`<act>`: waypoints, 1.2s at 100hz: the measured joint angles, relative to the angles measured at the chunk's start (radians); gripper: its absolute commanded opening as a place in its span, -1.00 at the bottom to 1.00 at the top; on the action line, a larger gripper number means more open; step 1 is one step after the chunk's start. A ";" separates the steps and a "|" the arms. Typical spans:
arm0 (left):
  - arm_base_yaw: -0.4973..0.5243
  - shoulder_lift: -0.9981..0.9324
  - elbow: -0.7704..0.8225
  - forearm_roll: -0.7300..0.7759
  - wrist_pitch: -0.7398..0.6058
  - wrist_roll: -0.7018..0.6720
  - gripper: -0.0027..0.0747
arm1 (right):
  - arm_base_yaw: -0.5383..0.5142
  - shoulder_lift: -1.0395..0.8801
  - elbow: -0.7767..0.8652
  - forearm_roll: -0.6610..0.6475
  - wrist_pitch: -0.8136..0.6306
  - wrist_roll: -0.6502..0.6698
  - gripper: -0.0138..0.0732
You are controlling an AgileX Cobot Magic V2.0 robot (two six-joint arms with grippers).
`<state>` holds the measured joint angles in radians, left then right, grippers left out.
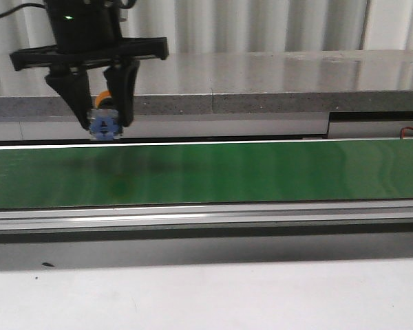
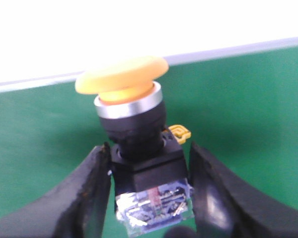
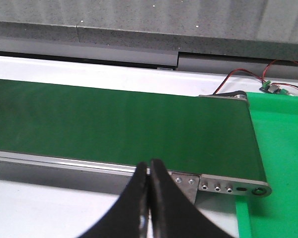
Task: Move button from right to left
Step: 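Lift the button and lower it into the light blue tray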
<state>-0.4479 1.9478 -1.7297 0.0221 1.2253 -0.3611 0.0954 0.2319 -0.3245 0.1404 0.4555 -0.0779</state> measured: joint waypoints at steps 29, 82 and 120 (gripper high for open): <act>0.245 -0.063 0.000 0.002 0.006 0.264 -0.67 | 0.000 0.000 0.000 0.000 0.000 0.000 -0.84; 0.676 -0.076 0.107 0.016 0.006 0.616 -0.67 | 0.000 0.000 0.000 0.000 0.000 0.000 -0.84; 0.856 -0.032 0.196 0.035 -0.002 0.688 -0.67 | 0.000 0.000 0.000 0.000 0.000 0.000 -0.84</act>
<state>0.4084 1.9163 -1.5334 0.0573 1.2233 0.3267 0.0954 0.2319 -0.3245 0.1404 0.4555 -0.0779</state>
